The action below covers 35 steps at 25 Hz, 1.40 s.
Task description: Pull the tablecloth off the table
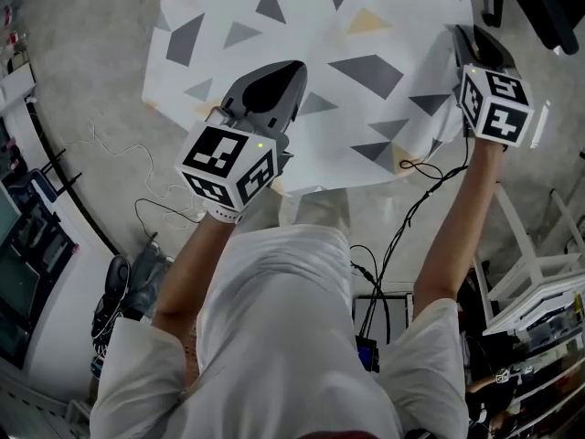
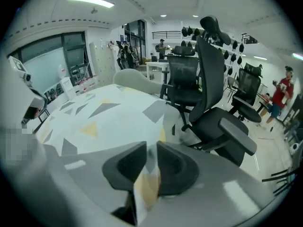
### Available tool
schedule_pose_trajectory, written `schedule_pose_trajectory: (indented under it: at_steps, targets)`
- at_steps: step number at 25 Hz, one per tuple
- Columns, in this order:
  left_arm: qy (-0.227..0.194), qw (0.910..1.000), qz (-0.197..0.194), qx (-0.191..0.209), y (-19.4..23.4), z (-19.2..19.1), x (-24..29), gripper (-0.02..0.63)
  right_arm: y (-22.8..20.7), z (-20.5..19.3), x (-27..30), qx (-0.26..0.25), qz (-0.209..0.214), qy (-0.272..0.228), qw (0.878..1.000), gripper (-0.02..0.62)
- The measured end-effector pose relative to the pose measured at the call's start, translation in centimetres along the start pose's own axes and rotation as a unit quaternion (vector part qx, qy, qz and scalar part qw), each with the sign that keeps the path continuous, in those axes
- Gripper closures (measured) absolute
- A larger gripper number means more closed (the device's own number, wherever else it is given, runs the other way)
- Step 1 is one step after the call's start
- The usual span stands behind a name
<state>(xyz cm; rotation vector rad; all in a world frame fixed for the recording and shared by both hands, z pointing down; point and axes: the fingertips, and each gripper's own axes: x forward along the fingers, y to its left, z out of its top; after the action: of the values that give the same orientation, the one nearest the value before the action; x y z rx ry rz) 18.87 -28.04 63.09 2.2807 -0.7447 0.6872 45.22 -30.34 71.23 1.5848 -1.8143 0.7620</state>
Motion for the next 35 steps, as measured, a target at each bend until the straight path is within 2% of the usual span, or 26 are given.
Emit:
schedule_pose_trajectory:
  at_steps: [1, 5, 8, 11, 17, 21, 24, 30, 35]
  targets:
    - [-0.001, 1.0000, -0.001, 0.000, -0.1, 0.1, 0.0, 0.598, -0.1, 0.2, -0.5, 0.000, 0.000, -0.002, 1.000, 0.543]
    - [-0.007, 1.0000, -0.003, -0.002, -0.6, 0.2, -0.1, 0.598, 0.5, 0.0, -1.6, 0.013, 0.026, 0.002, 1.000, 0.578]
    - [-0.009, 0.9999, -0.007, -0.002, -1.1, 0.2, -0.7, 0.598, 1.0, 0.5, -2.9, 0.036, 0.035, -0.006, 0.999, 0.581]
    - [-0.013, 0.9999, -0.010, 0.001, -1.6, 0.1, -2.1, 0.598, 1.7, 1.7, -5.1, 0.065, 0.041, -0.035, 0.996, 0.583]
    - [-0.028, 0.9994, -0.019, 0.006, -1.6, 0.7, -4.6, 0.598, 4.7, 5.1, -9.4, 0.046, 0.047, -0.092, 0.994, 0.584]
    - [-0.041, 0.9988, -0.024, 0.008, -2.0, 0.8, -7.8, 0.598, 8.6, 7.9, -13.6, 0.029, 0.058, -0.137, 0.988, 0.584]
    - [-0.054, 0.9981, -0.027, 0.008, -2.2, 0.7, -10.5, 0.598, 12.3, 9.9, -17.0, 0.035, 0.096, -0.171, 0.980, 0.584]
    - [-0.084, 0.9960, -0.029, 0.007, -2.5, 0.4, -17.5, 0.598, 21.0, 13.0, -24.0, 0.012, 0.153, -0.218, 0.964, 0.584]
    - [-0.122, 0.9922, -0.026, 0.005, -1.4, -0.2, -24.1, 0.598, 28.7, 15.3, -29.3, -0.029, 0.186, -0.264, 0.946, 0.584]
